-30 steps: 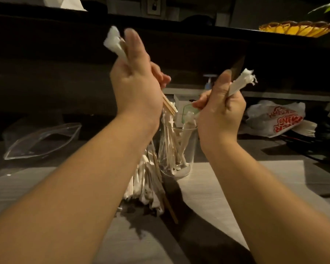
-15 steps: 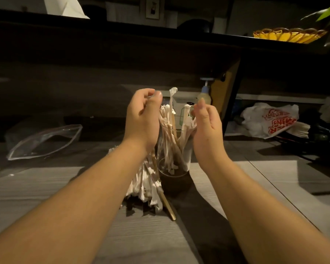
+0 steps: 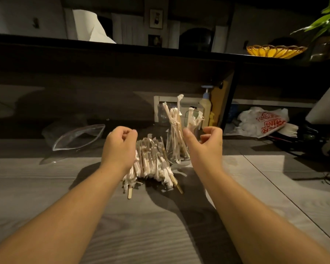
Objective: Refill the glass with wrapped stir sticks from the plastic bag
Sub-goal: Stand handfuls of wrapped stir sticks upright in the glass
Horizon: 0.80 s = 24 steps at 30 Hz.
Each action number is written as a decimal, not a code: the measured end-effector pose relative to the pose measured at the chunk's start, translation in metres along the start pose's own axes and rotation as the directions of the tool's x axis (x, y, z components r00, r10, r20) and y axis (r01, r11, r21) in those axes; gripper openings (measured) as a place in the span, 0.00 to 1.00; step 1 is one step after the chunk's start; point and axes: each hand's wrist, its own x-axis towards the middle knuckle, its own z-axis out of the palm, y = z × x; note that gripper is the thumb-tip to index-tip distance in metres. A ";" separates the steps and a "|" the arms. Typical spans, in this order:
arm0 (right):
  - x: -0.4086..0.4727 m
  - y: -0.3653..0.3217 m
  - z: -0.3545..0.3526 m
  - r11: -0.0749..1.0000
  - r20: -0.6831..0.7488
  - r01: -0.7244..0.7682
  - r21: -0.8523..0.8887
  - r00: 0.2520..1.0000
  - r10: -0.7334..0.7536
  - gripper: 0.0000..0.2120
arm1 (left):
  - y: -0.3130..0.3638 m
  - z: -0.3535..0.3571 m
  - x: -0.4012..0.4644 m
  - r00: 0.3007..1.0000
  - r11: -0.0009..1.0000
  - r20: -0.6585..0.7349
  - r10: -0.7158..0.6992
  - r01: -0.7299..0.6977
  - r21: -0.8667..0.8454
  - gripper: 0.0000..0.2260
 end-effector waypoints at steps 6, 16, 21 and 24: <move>-0.032 0.001 0.016 0.955 0.077 -0.188 -0.230 0.975 0.210 0.17 | -0.021 -0.012 -0.009 0.972 0.945 -0.056 -0.229 0.236 0.225 0.06; -0.037 -0.023 0.065 0.853 0.305 -0.154 -0.498 0.890 0.339 0.10 | -0.018 -0.014 0.000 0.905 0.922 0.195 -0.378 0.348 0.170 0.13; -0.028 -0.022 0.058 0.856 0.394 -0.234 -0.461 0.810 0.434 0.20 | -0.020 -0.016 0.006 0.905 0.913 0.194 -0.377 0.329 0.241 0.17; -0.022 -0.016 0.050 0.882 0.454 -0.267 -0.389 0.777 0.436 0.37 | -0.018 -0.015 0.007 0.890 0.905 0.230 -0.394 0.332 0.267 0.17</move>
